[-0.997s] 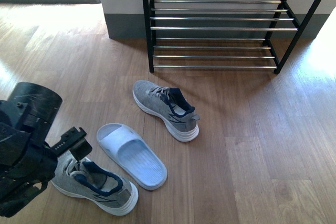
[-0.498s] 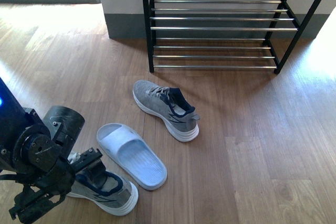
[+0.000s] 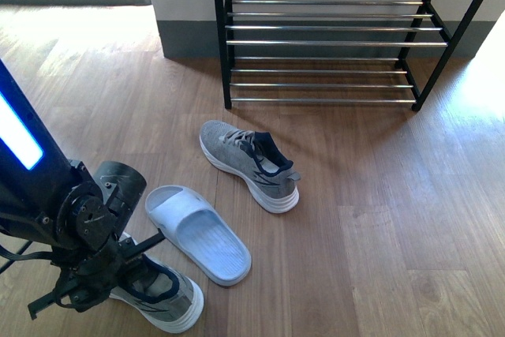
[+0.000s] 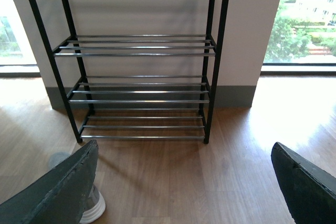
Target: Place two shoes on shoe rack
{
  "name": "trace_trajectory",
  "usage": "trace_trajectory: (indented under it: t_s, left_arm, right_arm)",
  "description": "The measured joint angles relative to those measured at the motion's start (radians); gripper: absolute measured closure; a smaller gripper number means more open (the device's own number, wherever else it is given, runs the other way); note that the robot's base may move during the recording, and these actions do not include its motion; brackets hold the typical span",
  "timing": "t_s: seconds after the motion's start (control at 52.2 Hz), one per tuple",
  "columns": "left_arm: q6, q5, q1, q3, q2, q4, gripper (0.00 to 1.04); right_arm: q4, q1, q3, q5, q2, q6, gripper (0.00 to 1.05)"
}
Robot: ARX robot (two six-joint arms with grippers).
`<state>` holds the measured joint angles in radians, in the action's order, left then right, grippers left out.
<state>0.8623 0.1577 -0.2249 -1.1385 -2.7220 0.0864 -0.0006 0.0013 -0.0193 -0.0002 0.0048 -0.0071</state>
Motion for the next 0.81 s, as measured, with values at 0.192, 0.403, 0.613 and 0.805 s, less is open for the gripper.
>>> trace_trajectory:
  t_s: [0.192, 0.403, 0.613, 0.805]
  left_arm:
    - [0.007, 0.013, -0.004, 0.0, 0.0, 0.013, 1.03]
    - [0.029, 0.028, -0.004, 0.02, -0.001, 0.082, 1.03]
    - [0.038, 0.06, -0.004, 0.071, -0.002, 0.256, 1.03]
    - [0.032, 0.098, -0.006, 0.093, -0.013, 0.396, 1.03]
  right_arm:
    - [0.0, 0.0, 0.0, 0.0, 0.0, 0.0, 0.09]
    - [0.0, 0.0, 0.0, 0.0, 0.0, 0.0, 0.09]
    - [0.0, 0.0, 0.0, 0.0, 0.0, 0.0, 0.09]
    - [0.0, 0.0, 0.0, 0.0, 0.0, 0.0, 0.09]
